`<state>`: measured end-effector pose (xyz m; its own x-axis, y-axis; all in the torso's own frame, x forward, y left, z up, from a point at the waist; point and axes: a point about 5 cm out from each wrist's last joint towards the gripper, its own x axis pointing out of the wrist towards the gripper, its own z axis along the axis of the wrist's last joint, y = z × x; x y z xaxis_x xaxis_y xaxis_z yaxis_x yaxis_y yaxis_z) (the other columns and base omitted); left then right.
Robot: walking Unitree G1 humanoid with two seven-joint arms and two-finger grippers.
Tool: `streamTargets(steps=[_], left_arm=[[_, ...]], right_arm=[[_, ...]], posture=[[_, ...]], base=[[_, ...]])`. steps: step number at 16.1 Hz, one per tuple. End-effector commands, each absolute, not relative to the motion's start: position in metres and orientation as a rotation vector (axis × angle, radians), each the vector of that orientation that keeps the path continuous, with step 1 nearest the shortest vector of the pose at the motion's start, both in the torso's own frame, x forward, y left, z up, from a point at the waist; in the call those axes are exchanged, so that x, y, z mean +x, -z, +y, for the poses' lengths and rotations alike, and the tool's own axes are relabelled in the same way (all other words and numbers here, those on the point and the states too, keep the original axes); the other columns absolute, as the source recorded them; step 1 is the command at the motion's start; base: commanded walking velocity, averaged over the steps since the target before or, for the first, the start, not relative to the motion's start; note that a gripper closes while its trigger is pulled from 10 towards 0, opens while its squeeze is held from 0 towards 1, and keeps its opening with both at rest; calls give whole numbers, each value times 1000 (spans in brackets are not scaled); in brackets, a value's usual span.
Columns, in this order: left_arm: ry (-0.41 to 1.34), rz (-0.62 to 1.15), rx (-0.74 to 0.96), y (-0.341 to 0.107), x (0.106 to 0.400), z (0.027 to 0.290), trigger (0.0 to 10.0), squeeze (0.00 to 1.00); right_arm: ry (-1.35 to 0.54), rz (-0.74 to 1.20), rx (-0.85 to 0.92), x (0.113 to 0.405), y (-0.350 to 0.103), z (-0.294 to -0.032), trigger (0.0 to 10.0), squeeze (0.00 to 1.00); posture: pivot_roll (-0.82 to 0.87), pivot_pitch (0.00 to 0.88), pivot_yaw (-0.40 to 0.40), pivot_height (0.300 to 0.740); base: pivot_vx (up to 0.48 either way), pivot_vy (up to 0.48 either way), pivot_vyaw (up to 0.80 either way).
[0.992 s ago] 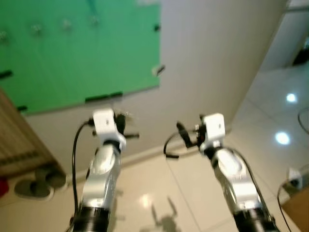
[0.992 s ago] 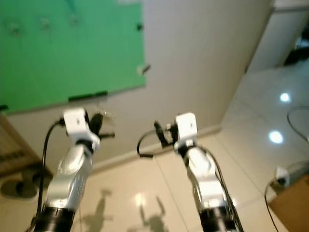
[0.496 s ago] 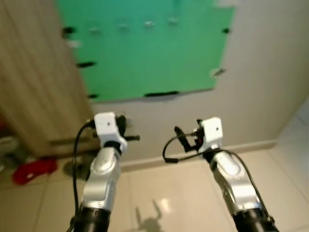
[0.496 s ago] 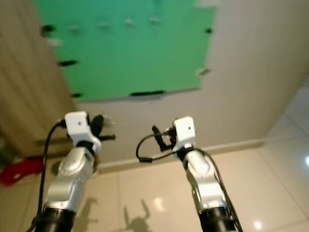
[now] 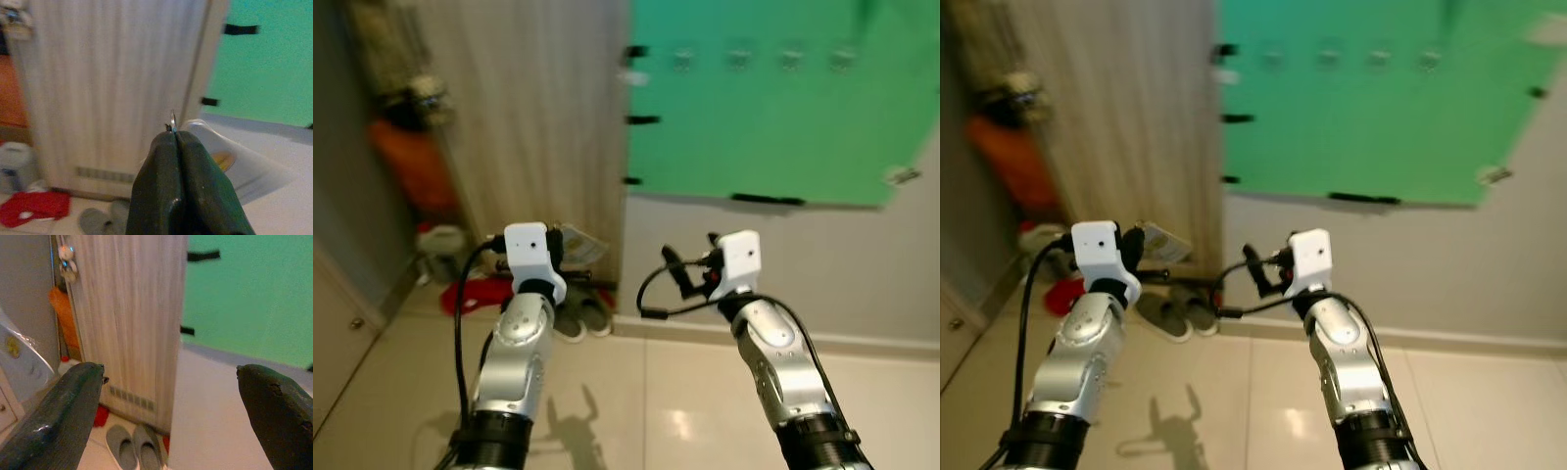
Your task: Hang keys on a hook
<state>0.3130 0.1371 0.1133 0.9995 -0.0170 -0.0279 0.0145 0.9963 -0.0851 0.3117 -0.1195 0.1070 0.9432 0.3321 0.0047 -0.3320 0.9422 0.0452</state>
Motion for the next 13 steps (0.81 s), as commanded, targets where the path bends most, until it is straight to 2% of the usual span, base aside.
streamTargets(steps=[1,2,3,5,9,10,13], left_arm=[[32,13,-72,-117,315,132,10000,0],[33,11,-65,-117,315,133,10000,0],[33,7,-22,-116,314,138,10000,0],[38,7,14,-113,309,147,10000,0],[57,-3,14,-113,305,151,10000,0],[97,-49,-30,-120,306,145,10000,0],[171,-85,-16,-127,307,135,10000,0]], right_arm=[[-180,3,89,317,-107,-142,10000,0],[-135,1,103,318,-107,-147,10000,0],[-15,-23,82,315,-108,-164,10000,0],[64,-32,22,304,-105,-176,10000,0],[66,-23,-120,294,-96,-176,10000,0],[39,-40,-130,296,-99,-169,10000,0],[17,-60,-135,301,-104,-164,10000,0]], posture=[[20,0,22,740],[20,0,22,740],[21,0,22,740],[20,0,24,740],[21,0,26,740],[18,0,26,740],[17,0,27,740]], base=[[0,0,0],[0,0,0],[0,0,0],[0,0,0],[0,0,0],[428,0,0],[480,0,0]])
